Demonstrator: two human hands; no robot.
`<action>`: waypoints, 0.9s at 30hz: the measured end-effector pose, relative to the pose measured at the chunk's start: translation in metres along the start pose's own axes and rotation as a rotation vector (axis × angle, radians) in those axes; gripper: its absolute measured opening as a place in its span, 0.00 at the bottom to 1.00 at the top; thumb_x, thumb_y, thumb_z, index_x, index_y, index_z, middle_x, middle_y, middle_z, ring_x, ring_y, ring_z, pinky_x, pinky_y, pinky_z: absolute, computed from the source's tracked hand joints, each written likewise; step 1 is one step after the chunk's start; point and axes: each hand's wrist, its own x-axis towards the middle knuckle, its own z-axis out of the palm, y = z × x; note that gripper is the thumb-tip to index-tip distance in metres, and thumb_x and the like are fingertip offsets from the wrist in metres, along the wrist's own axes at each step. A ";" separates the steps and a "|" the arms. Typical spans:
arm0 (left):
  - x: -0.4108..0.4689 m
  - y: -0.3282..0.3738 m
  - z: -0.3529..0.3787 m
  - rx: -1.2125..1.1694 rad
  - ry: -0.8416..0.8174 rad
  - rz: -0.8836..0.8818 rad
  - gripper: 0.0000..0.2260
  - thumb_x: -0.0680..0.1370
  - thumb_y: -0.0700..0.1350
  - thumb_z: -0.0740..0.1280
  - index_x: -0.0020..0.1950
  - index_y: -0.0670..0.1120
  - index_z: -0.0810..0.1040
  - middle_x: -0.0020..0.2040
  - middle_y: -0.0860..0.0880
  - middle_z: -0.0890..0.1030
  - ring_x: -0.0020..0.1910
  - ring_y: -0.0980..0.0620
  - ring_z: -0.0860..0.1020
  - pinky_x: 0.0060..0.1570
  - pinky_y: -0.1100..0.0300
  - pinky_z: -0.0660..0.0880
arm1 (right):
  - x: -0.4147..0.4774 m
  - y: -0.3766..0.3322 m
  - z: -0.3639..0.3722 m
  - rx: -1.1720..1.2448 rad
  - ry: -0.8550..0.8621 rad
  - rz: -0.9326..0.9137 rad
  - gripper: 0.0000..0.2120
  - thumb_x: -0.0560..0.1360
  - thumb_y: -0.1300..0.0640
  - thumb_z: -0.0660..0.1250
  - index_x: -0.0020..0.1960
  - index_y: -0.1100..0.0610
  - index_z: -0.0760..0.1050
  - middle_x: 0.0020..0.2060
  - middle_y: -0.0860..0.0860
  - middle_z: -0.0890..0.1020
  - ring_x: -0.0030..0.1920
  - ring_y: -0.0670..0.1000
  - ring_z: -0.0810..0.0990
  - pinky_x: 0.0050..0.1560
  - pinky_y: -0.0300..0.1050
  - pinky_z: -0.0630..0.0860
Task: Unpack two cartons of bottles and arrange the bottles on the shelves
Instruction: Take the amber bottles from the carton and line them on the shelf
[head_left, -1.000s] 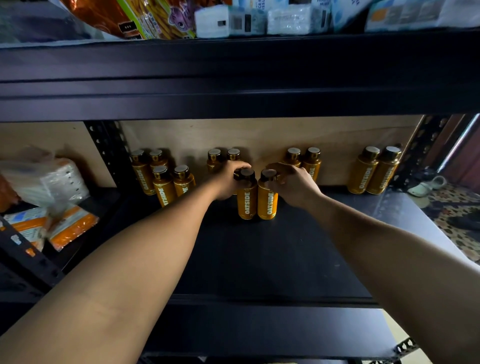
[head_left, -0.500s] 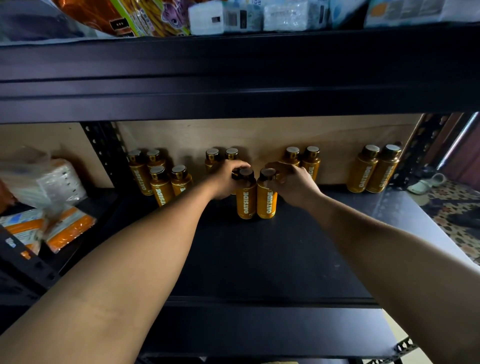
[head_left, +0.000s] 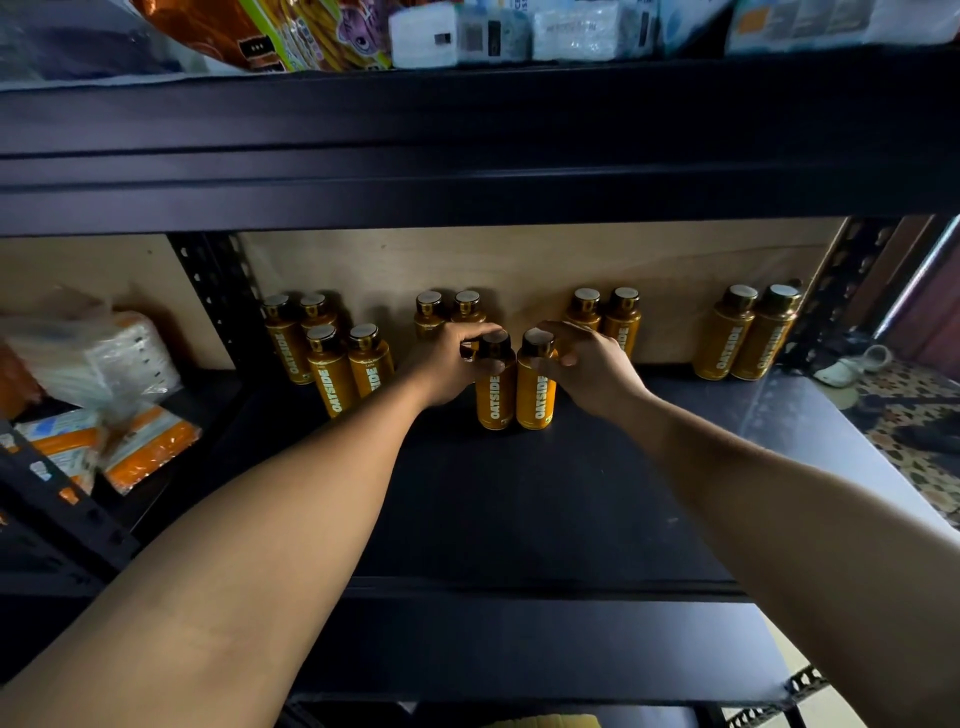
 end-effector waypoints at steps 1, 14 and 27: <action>-0.005 0.001 -0.001 0.011 0.014 0.007 0.26 0.78 0.49 0.72 0.75 0.54 0.71 0.76 0.50 0.70 0.75 0.47 0.67 0.67 0.54 0.68 | -0.003 -0.001 -0.001 0.007 0.003 0.002 0.26 0.78 0.40 0.69 0.74 0.42 0.70 0.63 0.49 0.81 0.57 0.52 0.81 0.49 0.47 0.78; -0.094 0.010 0.012 -0.003 -0.268 -0.064 0.21 0.77 0.55 0.72 0.69 0.52 0.76 0.56 0.49 0.82 0.52 0.52 0.80 0.51 0.53 0.78 | -0.100 -0.022 0.005 0.071 -0.304 0.164 0.16 0.78 0.42 0.70 0.63 0.44 0.78 0.54 0.47 0.83 0.52 0.47 0.81 0.48 0.44 0.76; -0.253 0.057 0.106 0.074 -0.616 -0.232 0.26 0.75 0.62 0.71 0.71 0.57 0.74 0.62 0.54 0.80 0.60 0.53 0.77 0.61 0.56 0.73 | -0.285 0.050 0.013 0.014 -0.755 0.206 0.21 0.76 0.40 0.71 0.66 0.46 0.76 0.48 0.50 0.86 0.49 0.49 0.85 0.57 0.47 0.79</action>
